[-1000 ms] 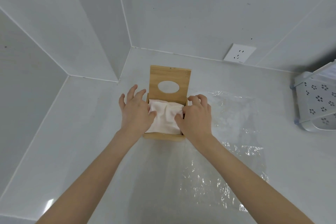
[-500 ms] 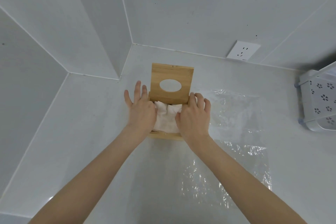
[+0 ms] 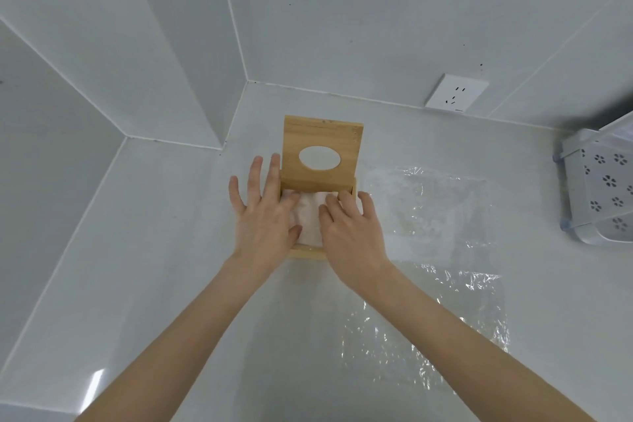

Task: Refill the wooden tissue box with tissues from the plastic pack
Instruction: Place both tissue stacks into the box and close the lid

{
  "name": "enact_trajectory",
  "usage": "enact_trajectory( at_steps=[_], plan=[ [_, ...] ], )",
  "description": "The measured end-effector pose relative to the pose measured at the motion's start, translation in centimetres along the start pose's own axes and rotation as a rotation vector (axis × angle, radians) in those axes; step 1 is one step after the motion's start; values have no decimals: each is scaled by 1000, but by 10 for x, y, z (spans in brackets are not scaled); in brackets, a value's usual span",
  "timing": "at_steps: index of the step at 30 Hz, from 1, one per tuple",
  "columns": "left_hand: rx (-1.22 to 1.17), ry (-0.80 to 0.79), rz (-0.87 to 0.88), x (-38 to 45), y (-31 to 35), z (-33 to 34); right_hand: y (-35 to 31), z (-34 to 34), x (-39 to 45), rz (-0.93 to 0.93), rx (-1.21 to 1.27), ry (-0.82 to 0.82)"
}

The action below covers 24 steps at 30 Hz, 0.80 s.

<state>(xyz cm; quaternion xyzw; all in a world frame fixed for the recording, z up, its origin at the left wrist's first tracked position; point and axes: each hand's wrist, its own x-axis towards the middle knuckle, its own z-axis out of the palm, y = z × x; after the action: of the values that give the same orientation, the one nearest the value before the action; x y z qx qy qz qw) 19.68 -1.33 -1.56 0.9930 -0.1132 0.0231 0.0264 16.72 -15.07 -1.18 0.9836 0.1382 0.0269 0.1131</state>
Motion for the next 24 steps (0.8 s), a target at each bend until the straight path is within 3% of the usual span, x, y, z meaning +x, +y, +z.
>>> enact_trajectory(
  at_steps=[4,8,13,18,21,24],
  plan=[
    [25,-180,-72,4,0,-2,-4,-4,0,47,-43,-109],
    [91,-250,-40,11,3,-7,2,-8,3,76,-66,-218],
    [135,-323,-17,14,3,-10,9,-13,10,-85,-24,-351],
    [162,-337,13,15,0,-14,22,-17,14,-112,115,-367],
    [226,-301,48,13,-2,-15,24,-19,12,-76,51,-188],
    [237,-321,13,16,-3,-13,18,-22,11,-71,43,-300]
  ],
)
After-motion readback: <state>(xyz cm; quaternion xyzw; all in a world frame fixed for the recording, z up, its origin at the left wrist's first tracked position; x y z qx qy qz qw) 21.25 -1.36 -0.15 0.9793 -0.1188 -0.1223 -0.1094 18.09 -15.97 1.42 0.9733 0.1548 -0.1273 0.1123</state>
